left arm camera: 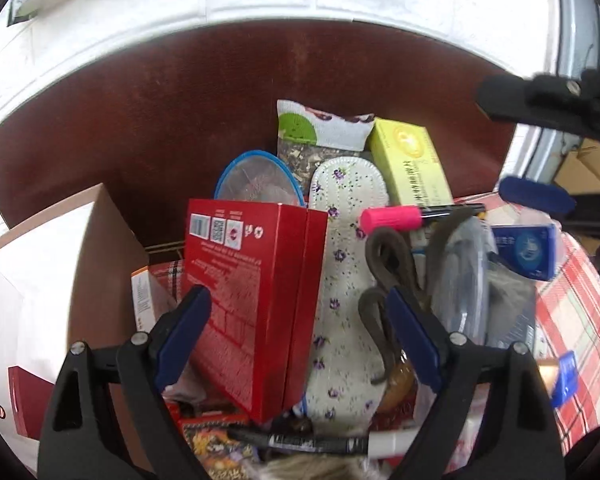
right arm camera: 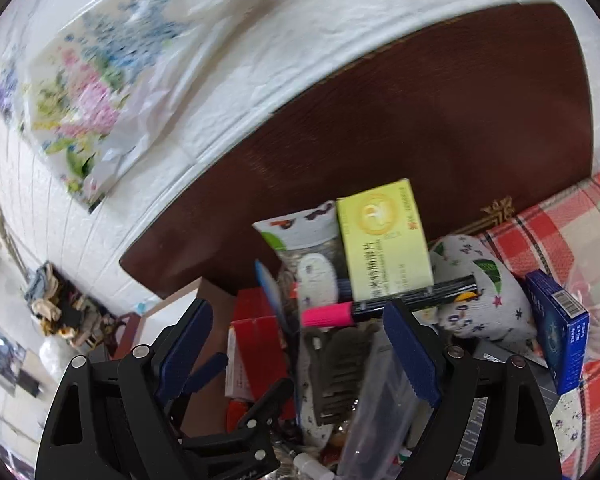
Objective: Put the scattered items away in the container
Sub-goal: 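Reach the left tool to the red gift box while the right tool reaches the brown claw clip, then grasp the red gift box with the left tool while the right tool grasps the brown claw clip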
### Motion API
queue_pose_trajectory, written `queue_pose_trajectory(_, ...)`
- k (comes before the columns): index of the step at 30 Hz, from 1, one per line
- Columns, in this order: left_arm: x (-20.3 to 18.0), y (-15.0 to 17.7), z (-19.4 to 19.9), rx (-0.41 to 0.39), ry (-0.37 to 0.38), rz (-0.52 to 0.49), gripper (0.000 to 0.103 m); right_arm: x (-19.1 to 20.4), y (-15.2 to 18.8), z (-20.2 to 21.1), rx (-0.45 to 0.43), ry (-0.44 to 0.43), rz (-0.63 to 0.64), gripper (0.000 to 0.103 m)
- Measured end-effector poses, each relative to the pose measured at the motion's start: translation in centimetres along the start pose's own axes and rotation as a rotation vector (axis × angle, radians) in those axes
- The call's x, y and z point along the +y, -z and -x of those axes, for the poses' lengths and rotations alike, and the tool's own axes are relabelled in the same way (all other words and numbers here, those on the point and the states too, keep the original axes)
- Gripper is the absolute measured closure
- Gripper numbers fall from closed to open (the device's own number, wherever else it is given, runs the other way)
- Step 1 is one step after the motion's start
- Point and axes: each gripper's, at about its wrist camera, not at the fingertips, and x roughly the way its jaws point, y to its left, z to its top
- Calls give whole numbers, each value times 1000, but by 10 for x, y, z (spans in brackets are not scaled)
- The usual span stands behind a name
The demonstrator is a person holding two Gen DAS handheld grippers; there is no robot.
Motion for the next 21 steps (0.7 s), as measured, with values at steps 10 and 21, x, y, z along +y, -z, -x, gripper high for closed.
queue_pose_trajectory(10, 3, 13, -25, 7, -125, -14, 29, 4, 5, -18, 78, 2, 1, 15)
queue_pose_trajectory(21, 16, 22, -45, -9, -195, -15, 33, 12, 13, -26, 142, 64, 22, 15)
